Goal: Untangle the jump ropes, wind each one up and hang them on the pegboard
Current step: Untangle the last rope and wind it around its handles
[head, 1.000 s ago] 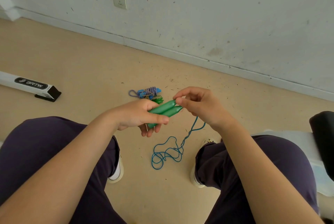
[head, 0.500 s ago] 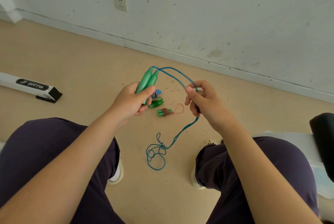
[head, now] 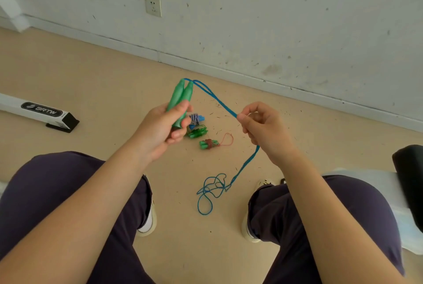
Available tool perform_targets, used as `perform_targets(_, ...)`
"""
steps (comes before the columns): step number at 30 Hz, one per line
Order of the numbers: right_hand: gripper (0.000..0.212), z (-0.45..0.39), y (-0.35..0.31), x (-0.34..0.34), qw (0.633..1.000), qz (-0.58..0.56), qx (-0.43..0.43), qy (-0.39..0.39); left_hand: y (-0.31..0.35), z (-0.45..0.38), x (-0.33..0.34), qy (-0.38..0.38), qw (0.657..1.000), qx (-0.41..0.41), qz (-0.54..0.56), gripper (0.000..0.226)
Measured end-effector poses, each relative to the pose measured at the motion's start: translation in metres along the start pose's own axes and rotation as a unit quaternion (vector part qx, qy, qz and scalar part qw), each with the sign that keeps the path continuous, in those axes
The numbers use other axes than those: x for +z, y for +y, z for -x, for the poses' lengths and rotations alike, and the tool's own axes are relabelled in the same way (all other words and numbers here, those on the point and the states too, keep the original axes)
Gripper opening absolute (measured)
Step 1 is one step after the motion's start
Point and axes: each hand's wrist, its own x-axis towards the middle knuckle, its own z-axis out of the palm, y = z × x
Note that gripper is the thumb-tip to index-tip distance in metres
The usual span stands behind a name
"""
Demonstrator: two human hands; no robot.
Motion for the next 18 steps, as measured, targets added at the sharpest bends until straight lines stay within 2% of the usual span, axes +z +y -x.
perform_targets(4,0.012,0.005,0.006,0.011,0.993,0.096,-0.007,-0.074,-0.012,-0.002,0.000,0.007,0.982,-0.020,-0.190,0.006)
perform_targets(7,0.011,0.010,0.006,0.021,0.983,0.098,-0.005,-0.156,-0.018,-0.001,-0.001,-0.050,0.925,-0.067,-0.370,0.015)
perform_targets(9,0.010,0.011,0.003,0.023,0.980,0.078,-0.009,-0.183,-0.020,0.003,0.001,-0.122,0.888,-0.099,-0.433,0.028)
perform_targets(11,0.008,0.012,0.000,0.023,0.978,0.059,-0.017,-0.200,-0.020,0.008,0.006,-0.182,0.862,-0.126,-0.457,0.038)
perform_targets(13,0.006,0.012,-0.001,0.023,0.978,0.055,-0.031,-0.200,-0.019,0.012,0.012,-0.215,0.853,-0.140,-0.455,0.036)
perform_targets(15,0.006,0.011,0.000,0.023,0.979,0.064,-0.052,-0.187,-0.018,0.014,0.017,-0.224,0.858,-0.149,-0.439,0.032)
perform_targets(18,0.012,0.010,0.001,0.023,0.981,0.044,-0.061,-0.178,-0.018,0.015,0.020,-0.233,0.875,-0.147,-0.398,0.038)
